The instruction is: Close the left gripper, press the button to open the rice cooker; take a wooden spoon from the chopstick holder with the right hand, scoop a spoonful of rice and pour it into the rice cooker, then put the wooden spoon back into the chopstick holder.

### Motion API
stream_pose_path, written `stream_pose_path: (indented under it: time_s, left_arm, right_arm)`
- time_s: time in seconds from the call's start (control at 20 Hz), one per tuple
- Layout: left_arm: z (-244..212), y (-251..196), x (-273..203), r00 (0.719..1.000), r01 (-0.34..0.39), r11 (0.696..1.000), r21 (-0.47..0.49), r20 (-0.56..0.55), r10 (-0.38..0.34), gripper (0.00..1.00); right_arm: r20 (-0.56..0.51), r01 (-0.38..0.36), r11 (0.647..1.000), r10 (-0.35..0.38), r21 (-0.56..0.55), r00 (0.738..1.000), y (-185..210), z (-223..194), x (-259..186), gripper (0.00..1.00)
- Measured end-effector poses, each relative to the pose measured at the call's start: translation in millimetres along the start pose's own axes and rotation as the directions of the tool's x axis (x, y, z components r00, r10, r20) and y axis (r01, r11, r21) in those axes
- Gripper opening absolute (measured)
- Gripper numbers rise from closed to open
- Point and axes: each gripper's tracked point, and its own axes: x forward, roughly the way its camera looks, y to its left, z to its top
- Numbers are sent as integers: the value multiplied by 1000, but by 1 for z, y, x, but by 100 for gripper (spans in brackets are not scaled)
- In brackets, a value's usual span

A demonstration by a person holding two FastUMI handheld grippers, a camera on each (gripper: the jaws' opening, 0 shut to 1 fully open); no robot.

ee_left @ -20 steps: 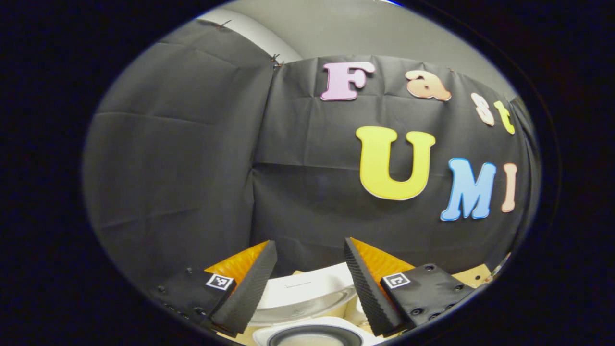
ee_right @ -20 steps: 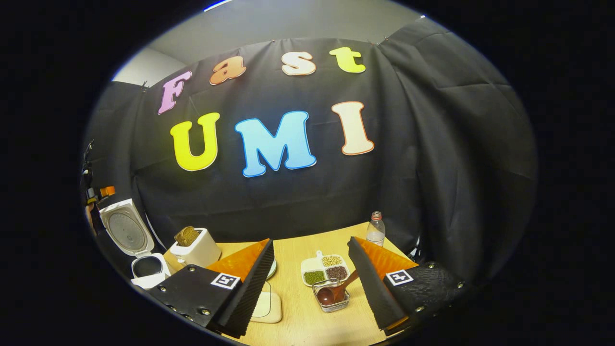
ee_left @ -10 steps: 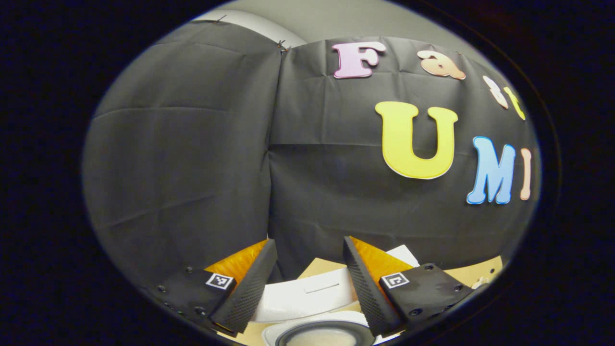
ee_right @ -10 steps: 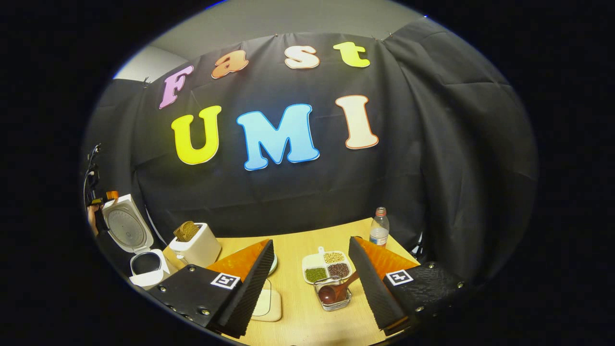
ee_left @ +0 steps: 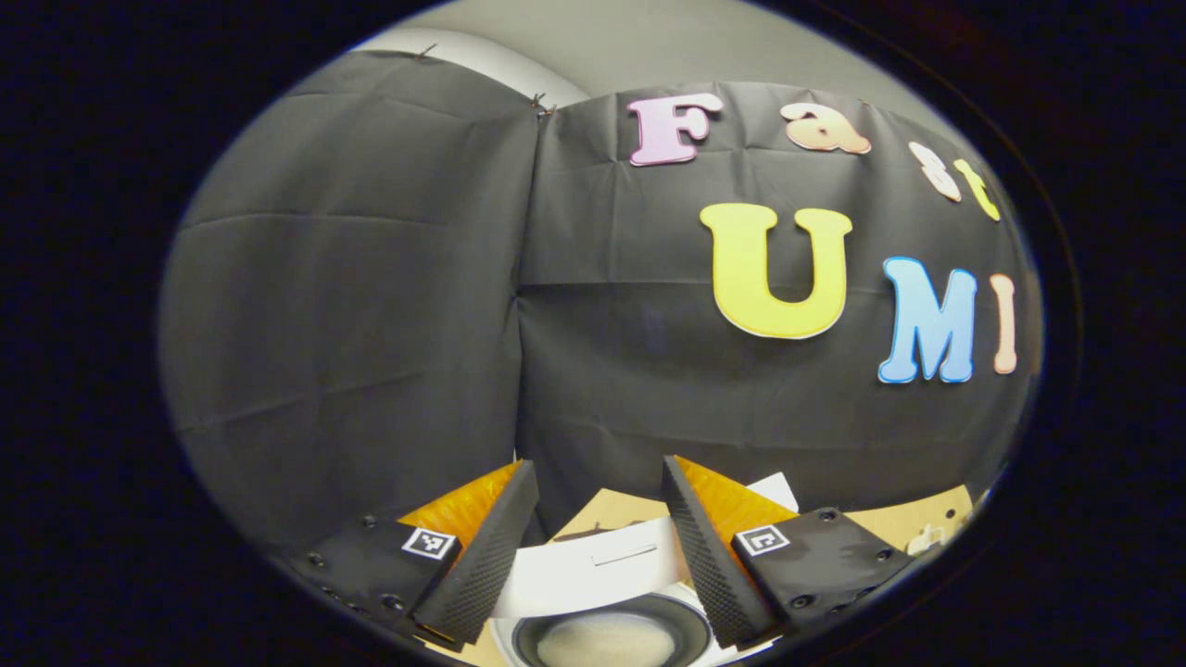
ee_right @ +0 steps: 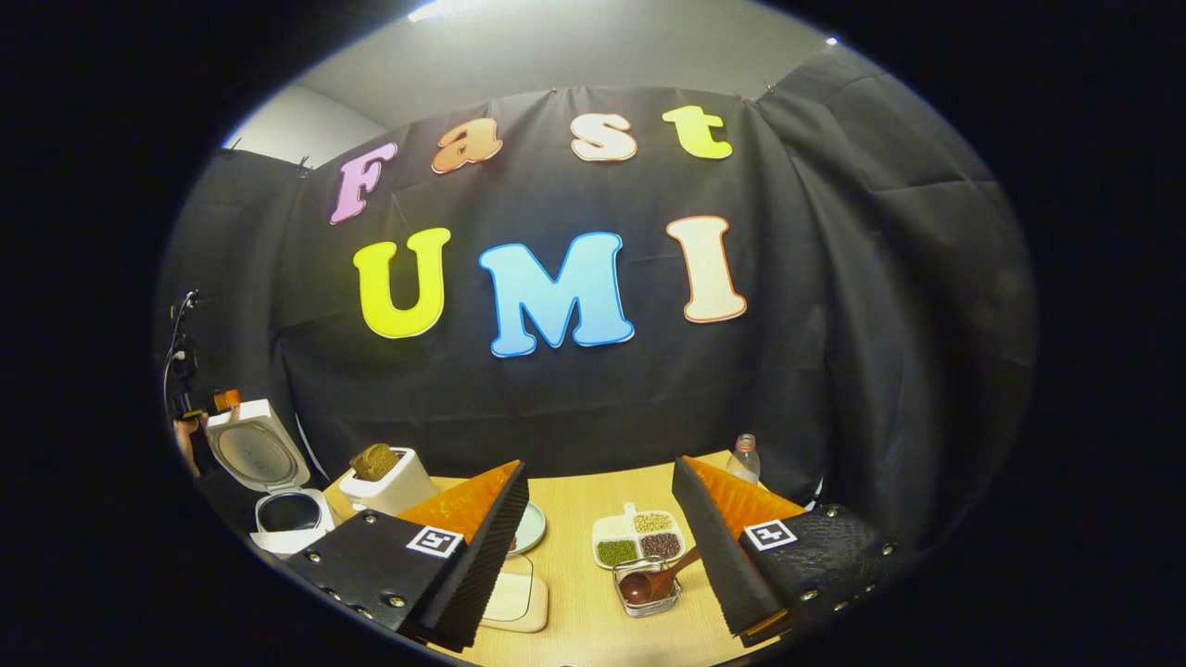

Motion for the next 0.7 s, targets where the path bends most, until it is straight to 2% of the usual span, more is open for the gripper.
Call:
stream_pose_path:
  time_s: [0.1,0.4,0.6,0.7]
  left_arm:
    - [-13,-6,-17,1000,-4,1000,-4,0,4,92]
    - [-59,-27,-58,1000,-19,1000,1,-9,19,96]
    - [-91,-35,-74,999,-18,1000,-10,-45,18,96]
    - [-109,-41,-83,998,-8,1000,-15,-70,7,89]
  right_arm:
    - [16,-14,1000,14,-5,1000,1,8,-2,94]
    - [10,-67,998,68,-20,998,3,9,-3,94]
    - [4,-78,997,78,-18,997,-2,9,-7,94]
    - [-3,-82,997,82,-14,997,-5,8,-8,94]
